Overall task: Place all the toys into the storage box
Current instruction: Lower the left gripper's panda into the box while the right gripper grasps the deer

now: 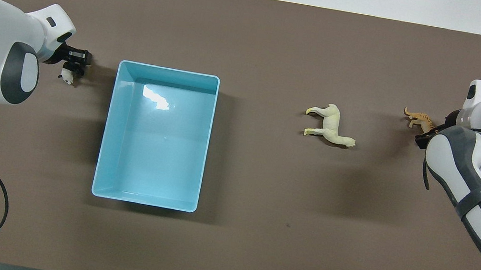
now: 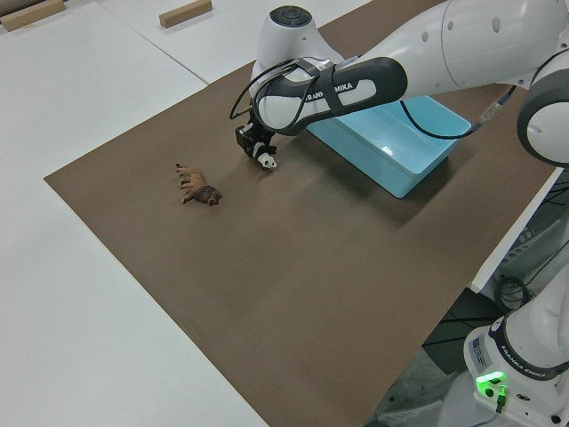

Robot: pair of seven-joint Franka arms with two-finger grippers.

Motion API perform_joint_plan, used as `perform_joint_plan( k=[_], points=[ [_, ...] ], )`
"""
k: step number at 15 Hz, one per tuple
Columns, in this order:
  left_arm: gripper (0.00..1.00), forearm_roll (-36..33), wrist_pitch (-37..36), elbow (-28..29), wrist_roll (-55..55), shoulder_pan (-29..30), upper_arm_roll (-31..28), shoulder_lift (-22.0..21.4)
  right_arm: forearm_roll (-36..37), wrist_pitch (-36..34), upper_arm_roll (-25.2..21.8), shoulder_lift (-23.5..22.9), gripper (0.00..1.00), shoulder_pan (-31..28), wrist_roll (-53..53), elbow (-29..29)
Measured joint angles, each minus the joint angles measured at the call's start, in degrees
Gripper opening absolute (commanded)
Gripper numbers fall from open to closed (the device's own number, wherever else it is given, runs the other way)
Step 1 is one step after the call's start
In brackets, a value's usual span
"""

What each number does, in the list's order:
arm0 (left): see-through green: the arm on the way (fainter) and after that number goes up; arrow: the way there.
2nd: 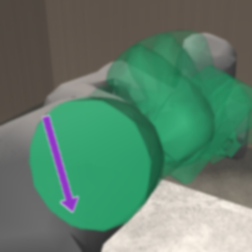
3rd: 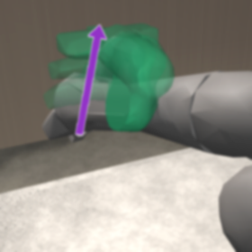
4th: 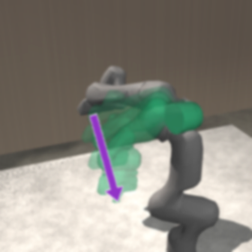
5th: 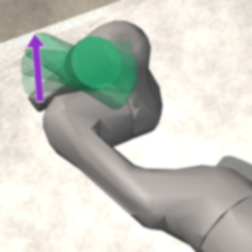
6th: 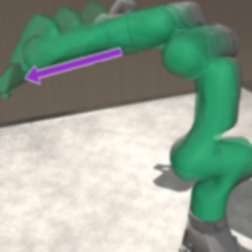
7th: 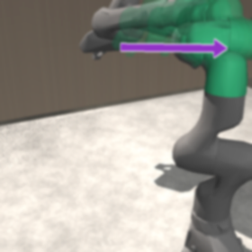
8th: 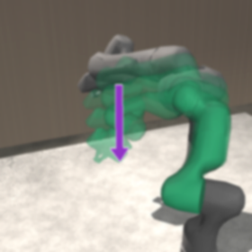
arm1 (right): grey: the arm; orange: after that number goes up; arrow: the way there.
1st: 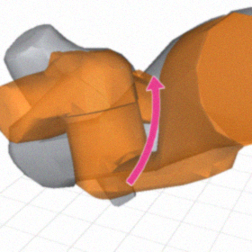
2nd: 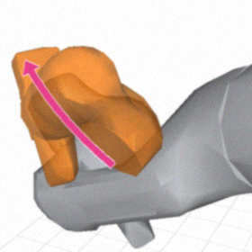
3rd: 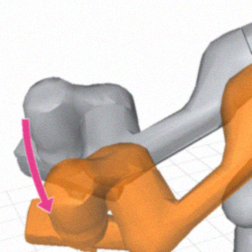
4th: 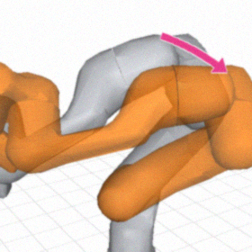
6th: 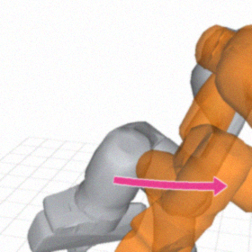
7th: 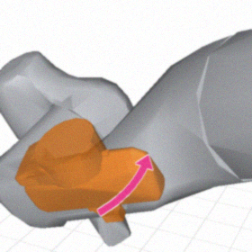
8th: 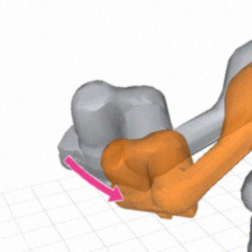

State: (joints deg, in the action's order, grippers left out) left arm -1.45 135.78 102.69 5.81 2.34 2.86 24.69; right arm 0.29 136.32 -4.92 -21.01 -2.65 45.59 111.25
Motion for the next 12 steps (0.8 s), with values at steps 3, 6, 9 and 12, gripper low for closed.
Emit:
perform_joint_plan(
  k=[3, 6, 9, 12],
  points=[
    [0.00, 0.2, -11.2, -7.1, -0.1, 0.1, 0.2, -2.1, 0.0, 0.0, 0.0, -0.7, 0.98, 0.0, 0.0, 0.1],
    [0.00, 2.4, -20.1, -10.2, -3.4, -0.7, 1.0, -8.0, -0.1, 0.0, 0.0, -1.0, 0.63, -0.1, 0.0, 0.1],
    [0.00, 2.9, -26.0, -11.1, -15.7, -6.1, 1.9, -12.8, -0.6, 2.8, 0.0, -1.0, 0.00, -0.6, 0.0, 1.4],
    [0.00, 2.7, -26.6, -10.8, -29.6, -15.3, 2.3, -14.0, -2.7, 4.6, -0.1, 0.0, 0.00, -1.0, 0.0, 3.1]
  ],
)
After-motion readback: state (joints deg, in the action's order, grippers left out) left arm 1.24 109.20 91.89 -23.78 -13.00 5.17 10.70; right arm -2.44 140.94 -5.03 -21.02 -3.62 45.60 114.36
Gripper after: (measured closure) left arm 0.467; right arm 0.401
